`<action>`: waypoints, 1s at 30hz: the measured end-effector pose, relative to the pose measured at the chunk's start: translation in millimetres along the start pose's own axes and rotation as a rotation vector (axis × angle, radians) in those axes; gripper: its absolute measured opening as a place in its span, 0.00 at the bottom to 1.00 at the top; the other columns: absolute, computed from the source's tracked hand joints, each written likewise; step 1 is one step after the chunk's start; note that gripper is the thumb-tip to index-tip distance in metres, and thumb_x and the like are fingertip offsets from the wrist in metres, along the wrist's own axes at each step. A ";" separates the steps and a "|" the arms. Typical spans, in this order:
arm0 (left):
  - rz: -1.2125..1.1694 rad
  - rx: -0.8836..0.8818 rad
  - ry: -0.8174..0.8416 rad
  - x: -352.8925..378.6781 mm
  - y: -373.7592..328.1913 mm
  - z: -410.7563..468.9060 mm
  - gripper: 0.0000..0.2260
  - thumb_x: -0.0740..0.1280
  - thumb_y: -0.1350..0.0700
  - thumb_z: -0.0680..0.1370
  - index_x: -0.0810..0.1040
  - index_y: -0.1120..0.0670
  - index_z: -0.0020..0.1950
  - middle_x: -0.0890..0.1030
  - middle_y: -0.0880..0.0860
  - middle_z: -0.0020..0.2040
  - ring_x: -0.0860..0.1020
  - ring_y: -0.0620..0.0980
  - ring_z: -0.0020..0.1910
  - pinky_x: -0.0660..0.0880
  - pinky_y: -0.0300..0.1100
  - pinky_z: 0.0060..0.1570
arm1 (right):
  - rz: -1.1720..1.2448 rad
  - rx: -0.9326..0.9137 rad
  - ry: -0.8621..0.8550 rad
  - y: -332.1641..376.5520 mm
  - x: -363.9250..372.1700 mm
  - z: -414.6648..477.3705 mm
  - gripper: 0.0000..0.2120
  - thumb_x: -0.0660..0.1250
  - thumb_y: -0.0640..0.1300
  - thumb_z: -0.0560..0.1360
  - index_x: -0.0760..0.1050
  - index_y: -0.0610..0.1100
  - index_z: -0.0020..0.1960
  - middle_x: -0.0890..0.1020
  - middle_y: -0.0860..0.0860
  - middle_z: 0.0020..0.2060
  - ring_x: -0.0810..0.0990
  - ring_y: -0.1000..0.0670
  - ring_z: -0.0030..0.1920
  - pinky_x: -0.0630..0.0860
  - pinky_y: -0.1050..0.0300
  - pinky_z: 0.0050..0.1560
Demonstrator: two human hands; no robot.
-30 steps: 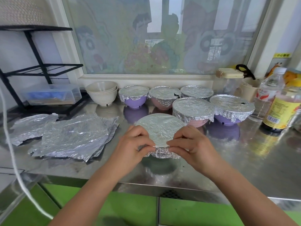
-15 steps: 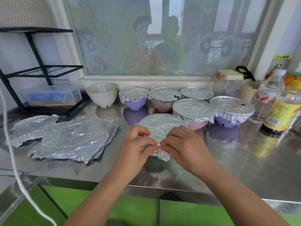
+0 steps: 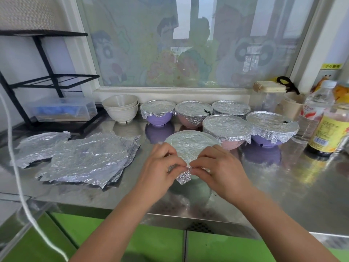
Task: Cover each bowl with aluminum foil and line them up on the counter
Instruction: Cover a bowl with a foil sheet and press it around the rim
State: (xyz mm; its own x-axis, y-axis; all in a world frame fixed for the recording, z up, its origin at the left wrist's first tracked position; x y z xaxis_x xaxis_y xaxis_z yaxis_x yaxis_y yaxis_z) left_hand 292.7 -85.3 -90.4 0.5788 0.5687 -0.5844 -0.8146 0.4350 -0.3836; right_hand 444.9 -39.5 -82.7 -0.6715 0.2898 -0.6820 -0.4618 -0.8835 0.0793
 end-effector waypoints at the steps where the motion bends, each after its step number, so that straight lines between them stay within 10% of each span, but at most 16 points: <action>1: -0.008 -0.006 0.030 -0.2 3.1 1.2 0.04 0.73 0.52 0.71 0.84 0.52 0.42 0.72 0.45 0.43 0.72 0.47 0.45 0.66 0.33 0.48 | 0.033 0.024 0.004 -7.0 -3.7 -2.2 0.13 0.65 0.56 0.74 0.85 0.51 0.46 0.80 0.54 0.40 0.77 0.49 0.40 0.74 0.58 0.39; 30: -0.067 0.107 0.165 8.5 -4.1 11.5 0.09 0.69 0.50 0.74 0.83 0.54 0.42 0.75 0.45 0.41 0.74 0.45 0.43 0.68 0.33 0.46 | -0.014 -0.046 -0.025 -3.3 -1.9 -2.2 0.12 0.64 0.54 0.74 0.84 0.50 0.41 0.77 0.54 0.35 0.73 0.50 0.37 0.71 0.59 0.34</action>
State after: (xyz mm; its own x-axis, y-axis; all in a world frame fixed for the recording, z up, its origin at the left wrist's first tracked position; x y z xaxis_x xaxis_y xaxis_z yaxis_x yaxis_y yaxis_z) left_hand 301.4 -74.3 -85.6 0.6103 0.4179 -0.6730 -0.7612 0.5447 -0.3520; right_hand 449.1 -38.0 -83.3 -0.6798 0.3111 -0.6641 -0.4445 -0.8951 0.0357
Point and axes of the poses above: each hand's wrist, its own z-axis towards the middle knuckle, its own x-axis out of the palm, y = z × x, the point moved 6 cm from there along z, towards the middle knuckle
